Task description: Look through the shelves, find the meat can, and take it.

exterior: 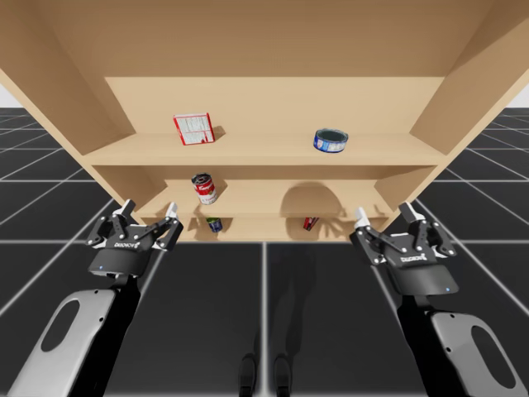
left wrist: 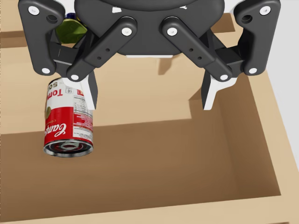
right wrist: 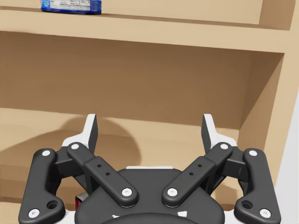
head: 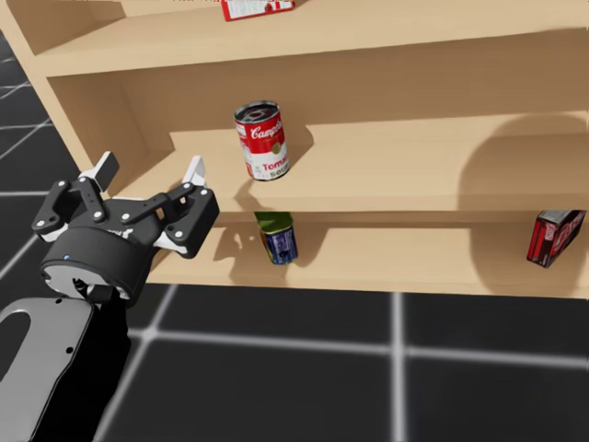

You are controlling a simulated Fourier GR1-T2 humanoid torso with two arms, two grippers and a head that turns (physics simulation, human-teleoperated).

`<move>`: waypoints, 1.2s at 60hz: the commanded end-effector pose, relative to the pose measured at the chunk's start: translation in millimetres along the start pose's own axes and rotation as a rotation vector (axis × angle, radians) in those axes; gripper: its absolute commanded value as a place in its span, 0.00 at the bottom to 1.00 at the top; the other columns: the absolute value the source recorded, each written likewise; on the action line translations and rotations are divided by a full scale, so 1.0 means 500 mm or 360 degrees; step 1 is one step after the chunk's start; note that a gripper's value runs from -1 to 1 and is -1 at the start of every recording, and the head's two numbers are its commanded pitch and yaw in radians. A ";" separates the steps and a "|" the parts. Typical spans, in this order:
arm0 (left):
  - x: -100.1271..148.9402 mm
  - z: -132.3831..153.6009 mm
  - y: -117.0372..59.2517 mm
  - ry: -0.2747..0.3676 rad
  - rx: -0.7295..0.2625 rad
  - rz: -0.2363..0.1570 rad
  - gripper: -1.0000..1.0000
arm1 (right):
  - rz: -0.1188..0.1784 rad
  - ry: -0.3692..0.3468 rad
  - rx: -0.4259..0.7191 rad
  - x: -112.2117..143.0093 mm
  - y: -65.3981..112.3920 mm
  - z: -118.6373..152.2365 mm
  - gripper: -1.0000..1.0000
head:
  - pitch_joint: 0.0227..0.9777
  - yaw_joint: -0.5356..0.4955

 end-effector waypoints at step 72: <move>-0.088 0.078 -0.141 0.0385 -0.0046 0.0124 0.00 | 0.0041 0.0002 -0.0062 -0.018 -0.002 -0.005 0.00 | 0.75 0.77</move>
